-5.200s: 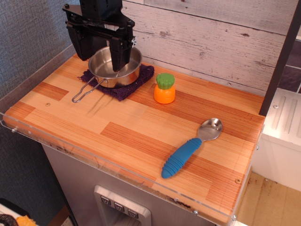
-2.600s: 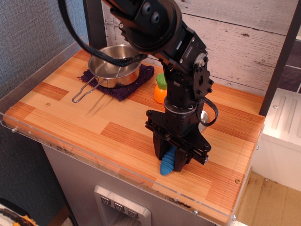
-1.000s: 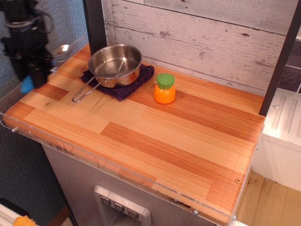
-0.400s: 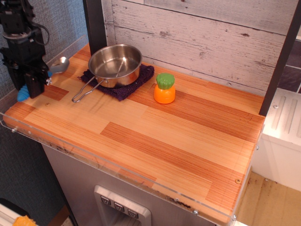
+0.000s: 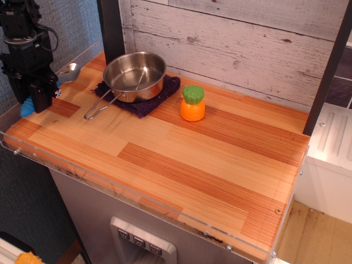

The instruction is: Move and place the spoon to the right side of the silver vessel.

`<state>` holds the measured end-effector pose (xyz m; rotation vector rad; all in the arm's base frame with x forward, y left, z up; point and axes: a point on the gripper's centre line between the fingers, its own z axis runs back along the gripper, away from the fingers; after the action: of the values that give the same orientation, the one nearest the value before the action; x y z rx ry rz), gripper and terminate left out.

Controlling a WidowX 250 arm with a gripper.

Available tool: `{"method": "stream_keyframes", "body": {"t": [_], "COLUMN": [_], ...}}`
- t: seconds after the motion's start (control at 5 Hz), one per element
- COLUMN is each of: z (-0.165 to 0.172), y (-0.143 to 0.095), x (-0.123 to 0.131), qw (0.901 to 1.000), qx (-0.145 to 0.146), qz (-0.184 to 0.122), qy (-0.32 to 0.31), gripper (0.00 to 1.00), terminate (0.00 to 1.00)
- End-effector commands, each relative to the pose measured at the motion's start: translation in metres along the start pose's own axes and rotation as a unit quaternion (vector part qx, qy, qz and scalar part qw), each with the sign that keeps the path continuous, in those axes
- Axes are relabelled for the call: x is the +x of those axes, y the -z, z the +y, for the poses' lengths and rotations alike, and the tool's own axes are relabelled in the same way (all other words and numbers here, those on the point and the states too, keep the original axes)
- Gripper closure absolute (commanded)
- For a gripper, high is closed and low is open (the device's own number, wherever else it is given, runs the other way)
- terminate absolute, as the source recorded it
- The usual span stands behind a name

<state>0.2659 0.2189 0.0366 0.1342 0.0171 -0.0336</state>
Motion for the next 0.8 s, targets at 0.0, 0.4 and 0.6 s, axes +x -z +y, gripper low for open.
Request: {"method": "stream_keyframes", "body": {"t": [0.0,0.4,0.6], "z": [-0.0109,-0.0176,-0.0162], "y": [-0.003,0.0023,0.003], "x": [0.004,0.0042,0.0038], "qw": [0.999,0.9983,0.9991], "qx": [0.004,-0.001,-0.009], "qz": [-0.004,0.003,0.018], "qy": [0.045,0.058,0.038], "gripper": [1.0,1.0,0.0], "terminate": [0.0,0.0,0.0]}}
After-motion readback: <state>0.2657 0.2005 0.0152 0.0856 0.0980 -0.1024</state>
